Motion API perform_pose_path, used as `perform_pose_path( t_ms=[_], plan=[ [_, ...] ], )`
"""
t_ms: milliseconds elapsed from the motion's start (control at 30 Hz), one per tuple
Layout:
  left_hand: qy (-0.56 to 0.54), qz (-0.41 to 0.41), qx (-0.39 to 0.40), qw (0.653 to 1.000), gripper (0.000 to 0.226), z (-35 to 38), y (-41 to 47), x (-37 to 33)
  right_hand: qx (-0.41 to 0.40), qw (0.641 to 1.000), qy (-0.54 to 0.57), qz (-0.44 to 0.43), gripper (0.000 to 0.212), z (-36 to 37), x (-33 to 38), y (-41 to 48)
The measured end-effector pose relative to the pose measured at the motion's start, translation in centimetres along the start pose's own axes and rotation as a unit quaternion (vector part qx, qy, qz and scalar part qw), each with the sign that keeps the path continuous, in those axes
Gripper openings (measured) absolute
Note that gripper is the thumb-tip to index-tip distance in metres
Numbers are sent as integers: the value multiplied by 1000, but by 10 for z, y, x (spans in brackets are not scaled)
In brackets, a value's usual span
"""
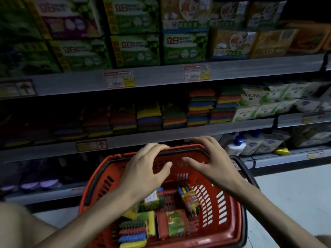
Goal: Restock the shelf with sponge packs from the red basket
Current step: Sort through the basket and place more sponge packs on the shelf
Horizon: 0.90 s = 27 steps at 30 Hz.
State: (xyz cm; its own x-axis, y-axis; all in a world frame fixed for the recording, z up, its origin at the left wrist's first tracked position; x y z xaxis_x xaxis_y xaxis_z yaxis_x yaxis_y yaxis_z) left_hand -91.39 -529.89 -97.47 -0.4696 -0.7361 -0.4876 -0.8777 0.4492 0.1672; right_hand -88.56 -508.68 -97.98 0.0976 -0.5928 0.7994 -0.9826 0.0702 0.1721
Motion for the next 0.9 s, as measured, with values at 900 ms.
perform_pose_path(
  t_ms=[900],
  plan=[
    [255,115,372,885,79,99,-108,150,456,821,-317,132,87,241,-157,-38]
  ],
)
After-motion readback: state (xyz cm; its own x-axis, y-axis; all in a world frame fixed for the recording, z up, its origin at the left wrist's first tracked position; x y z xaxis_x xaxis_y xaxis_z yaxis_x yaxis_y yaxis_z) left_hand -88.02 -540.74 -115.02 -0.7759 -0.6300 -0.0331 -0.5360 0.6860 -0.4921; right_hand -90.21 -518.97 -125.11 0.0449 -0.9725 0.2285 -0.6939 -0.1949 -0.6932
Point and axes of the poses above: each hand's wrist, its own y-axis towards the middle knuckle, its own z-axis out of the palm, x = y × z, the point moved 5 cm from there along y, towards the middle knuckle, and after that the axes turned 10 degrees about y, right-handed, at the moved point
